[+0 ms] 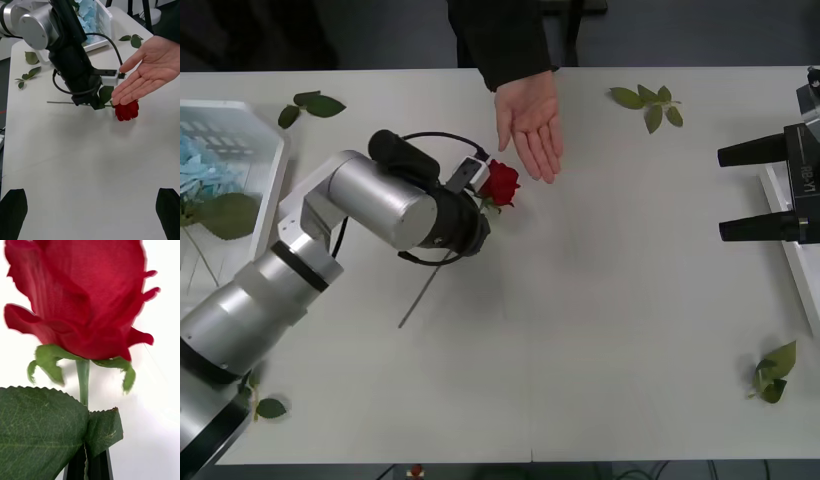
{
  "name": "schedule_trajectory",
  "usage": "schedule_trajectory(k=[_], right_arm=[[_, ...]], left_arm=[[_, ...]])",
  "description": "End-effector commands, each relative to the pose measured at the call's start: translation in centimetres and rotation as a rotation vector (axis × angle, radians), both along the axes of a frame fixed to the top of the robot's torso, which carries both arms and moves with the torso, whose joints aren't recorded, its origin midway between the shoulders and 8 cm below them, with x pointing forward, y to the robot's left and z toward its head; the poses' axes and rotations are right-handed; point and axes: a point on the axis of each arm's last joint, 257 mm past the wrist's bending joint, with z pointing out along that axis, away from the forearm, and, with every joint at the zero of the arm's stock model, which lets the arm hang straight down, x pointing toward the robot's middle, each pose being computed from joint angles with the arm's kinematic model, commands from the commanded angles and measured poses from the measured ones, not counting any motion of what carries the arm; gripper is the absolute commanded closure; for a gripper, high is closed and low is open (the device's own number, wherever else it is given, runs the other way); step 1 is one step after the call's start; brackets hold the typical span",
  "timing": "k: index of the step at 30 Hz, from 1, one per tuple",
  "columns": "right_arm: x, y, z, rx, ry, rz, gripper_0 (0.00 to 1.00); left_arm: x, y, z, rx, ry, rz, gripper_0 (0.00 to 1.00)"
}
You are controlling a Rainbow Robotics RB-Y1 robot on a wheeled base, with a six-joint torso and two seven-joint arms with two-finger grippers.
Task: Place the red flowers into the right box and the blue flowers into the left box. If a person shows an open palm, hand one flower to the person first, then continue sorting.
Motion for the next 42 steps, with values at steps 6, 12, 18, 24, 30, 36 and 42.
schedule_trajectory(k=[6, 12, 18, 24, 30, 36, 42], right_arm=[[0.0, -0.3, 0.8, -0.042, -0.049, 0.014, 0.0], [0.0, -0.3, 0.8, -0.042, -0.049, 0.014, 0.0], [0.0, -0.3, 0.8, -0.042, -0.049, 0.014, 0.0], [0.0, -0.3, 0.8, -0.042, -0.049, 0.014, 0.0], [-0.7, -1.2, -0.9, -0.022, 0.012, -0.015, 0.0], [-0.8, -1.6, -0.6, -0.019, 0.032, -0.029, 0.0], [-1.5, -0.7, -0.3, 0.039, 0.126, -0.048, 0.0]], left_arm=[[-4.6, 8.6, 7.3, -0.098, -0.094, 0.048, 1.0], [-5.3, 10.2, 14.0, -0.187, -0.297, 0.07, 1.0], [-4.0, 7.2, 20.8, -0.366, -0.542, 0.033, 1.0], [-3.6, 3.5, 27.6, -0.49, -0.75, -0.037, 1.0], [-4.6, -0.5, 33.0, -0.581, -0.899, -0.116, 1.0], [-5.6, -3.3, 35.1, -0.647, -0.909, -0.164, 1.0], [-8.8, -7.6, 33.5, -0.81, -0.699, -0.262, 1.0]])
